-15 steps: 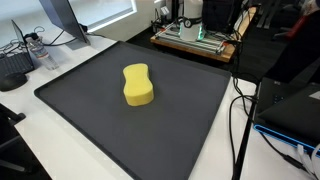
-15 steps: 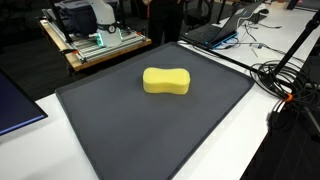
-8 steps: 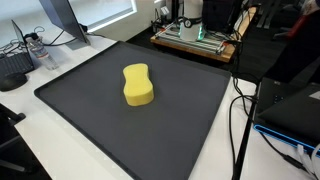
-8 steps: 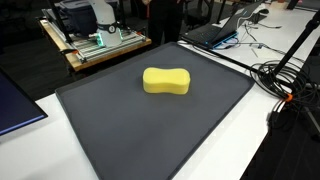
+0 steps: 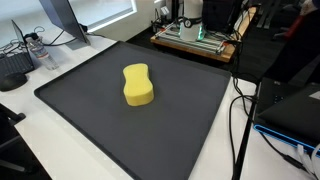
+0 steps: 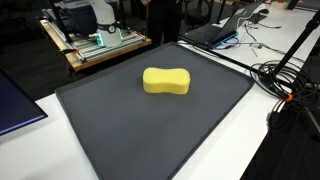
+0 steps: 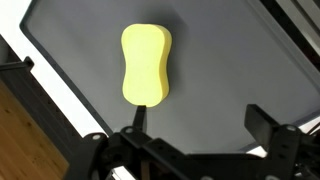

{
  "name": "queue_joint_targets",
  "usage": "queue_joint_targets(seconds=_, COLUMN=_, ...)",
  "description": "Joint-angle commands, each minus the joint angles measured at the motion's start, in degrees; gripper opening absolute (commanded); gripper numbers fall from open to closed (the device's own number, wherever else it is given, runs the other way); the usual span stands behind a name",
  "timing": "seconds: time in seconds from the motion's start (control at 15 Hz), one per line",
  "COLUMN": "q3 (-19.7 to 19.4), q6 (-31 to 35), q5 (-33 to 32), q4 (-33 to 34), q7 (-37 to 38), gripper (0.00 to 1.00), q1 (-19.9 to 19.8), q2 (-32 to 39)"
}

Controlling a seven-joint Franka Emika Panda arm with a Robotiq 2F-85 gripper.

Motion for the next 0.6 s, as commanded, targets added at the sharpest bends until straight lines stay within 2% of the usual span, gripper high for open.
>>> queue_joint_targets(seconds=0.0, q3=2.7, q6=2.1, q5=-2.2, q4=-1.0, q7=5.6, gripper=1.0, q1=-0.6, q2=5.1)
queue_joint_targets(seconds=0.27, q3=4.9, q6=3.9, q5=-3.6, q4=-1.8, q7=12.7, gripper=1.0, q1=-1.0, q2=11.4)
queue_joint_targets(seconds=0.53, q3=7.0, q6=3.5, q5=-6.9, q4=2.8, q7=18.8, gripper=1.0, q1=-1.1, q2=21.0)
